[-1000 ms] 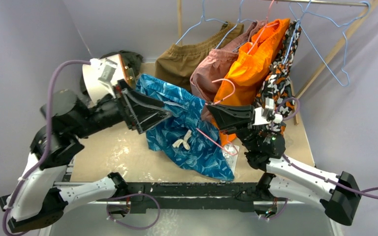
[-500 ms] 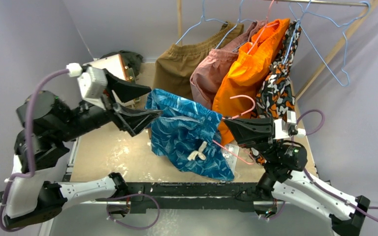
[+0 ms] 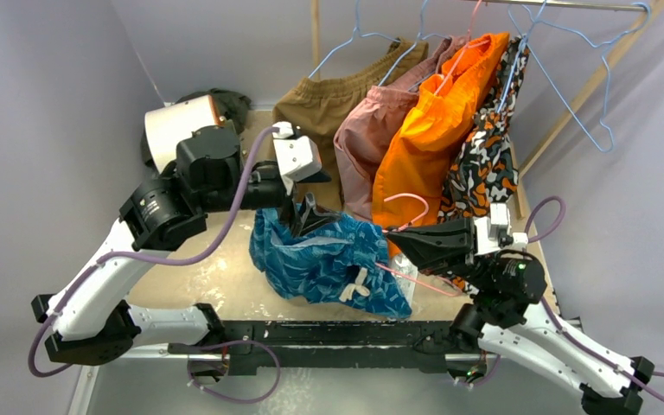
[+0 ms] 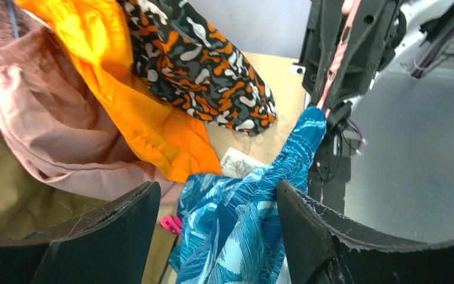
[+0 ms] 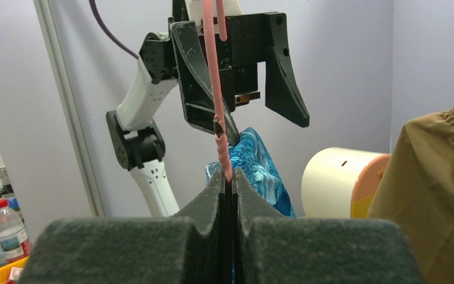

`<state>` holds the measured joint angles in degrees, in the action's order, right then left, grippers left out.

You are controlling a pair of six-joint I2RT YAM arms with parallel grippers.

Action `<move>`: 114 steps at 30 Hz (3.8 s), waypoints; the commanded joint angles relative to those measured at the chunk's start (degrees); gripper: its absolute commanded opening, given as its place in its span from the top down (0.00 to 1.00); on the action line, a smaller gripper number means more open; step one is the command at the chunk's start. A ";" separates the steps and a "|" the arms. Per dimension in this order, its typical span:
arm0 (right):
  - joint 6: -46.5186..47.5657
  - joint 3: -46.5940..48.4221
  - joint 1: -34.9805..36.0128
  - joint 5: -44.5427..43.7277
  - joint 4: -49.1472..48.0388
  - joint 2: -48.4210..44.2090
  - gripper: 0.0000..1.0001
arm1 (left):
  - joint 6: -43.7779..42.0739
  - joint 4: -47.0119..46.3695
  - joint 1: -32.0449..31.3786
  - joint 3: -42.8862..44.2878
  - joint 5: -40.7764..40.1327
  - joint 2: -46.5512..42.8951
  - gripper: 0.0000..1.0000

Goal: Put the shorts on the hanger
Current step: Hang the shorts on the hanger.

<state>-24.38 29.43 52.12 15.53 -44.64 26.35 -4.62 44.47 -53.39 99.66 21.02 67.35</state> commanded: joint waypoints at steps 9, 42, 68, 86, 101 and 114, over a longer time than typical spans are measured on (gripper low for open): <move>-0.19 -1.60 0.18 2.64 -3.66 -2.04 1.00 | -2.27 0.36 -0.30 -1.91 9.11 -1.44 0.28; -4.67 -0.95 0.18 5.74 -13.75 7.28 1.00 | 4.75 -10.96 -1.67 -13.01 18.38 -0.04 0.77; -5.02 2.04 0.18 7.04 -12.26 9.20 1.00 | 9.28 -21.03 -2.19 -22.16 17.05 -3.78 1.00; -6.75 3.72 0.24 8.35 -15.67 11.73 1.00 | 14.15 -26.88 -2.21 -26.01 19.12 -3.56 1.00; 3.50 10.39 0.24 5.68 10.48 4.74 0.82 | 11.84 -28.10 -2.16 -28.51 11.20 -10.81 1.00; 4.47 11.57 0.19 -1.01 20.89 0.18 0.49 | 10.50 -27.97 -2.16 -30.32 -0.34 -15.48 1.00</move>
<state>-20.71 37.45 52.12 20.16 -27.55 28.21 7.75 18.96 -55.90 68.51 28.12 54.26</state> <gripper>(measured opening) 0.465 0.044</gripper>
